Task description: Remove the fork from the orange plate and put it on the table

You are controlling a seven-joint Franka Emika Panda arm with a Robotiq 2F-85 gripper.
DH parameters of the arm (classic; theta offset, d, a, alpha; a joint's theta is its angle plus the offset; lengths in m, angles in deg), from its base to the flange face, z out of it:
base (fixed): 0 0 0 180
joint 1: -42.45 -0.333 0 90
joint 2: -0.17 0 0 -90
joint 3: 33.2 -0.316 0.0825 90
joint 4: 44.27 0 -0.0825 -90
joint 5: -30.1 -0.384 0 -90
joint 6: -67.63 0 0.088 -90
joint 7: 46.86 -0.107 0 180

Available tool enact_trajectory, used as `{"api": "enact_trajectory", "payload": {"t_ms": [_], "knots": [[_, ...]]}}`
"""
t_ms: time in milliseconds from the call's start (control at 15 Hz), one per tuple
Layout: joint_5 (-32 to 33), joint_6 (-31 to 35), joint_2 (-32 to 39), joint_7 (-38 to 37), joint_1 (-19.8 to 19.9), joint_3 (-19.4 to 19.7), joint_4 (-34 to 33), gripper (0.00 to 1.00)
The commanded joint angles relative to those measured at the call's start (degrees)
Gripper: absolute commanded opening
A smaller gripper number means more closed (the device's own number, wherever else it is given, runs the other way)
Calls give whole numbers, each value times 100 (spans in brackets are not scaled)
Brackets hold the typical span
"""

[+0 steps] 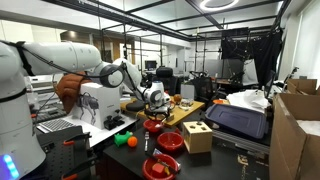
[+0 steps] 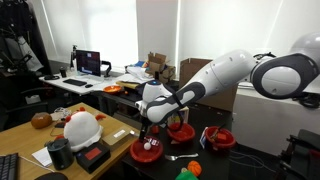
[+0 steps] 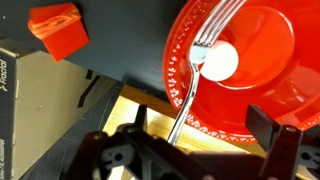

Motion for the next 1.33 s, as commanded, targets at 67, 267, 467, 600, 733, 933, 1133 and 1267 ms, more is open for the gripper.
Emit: {"api": "enact_trajectory", "payload": {"t_ms": [67, 267, 467, 600, 733, 933, 1133, 1267], "knots": [[102, 176, 1, 159, 50, -44, 155, 100], [107, 163, 2, 236, 59, -66, 196, 66], [107, 135, 2, 257, 68, -68, 214, 42], [102, 121, 2, 253, 77, -71, 210, 27], [96, 107, 2, 236, 81, -71, 202, 12], [89, 84, -2, 221, 91, -78, 180, 4], [93, 56, -5, 179, 102, -49, 126, 5], [96, 24, -6, 158, 118, -28, 80, 5]]}}
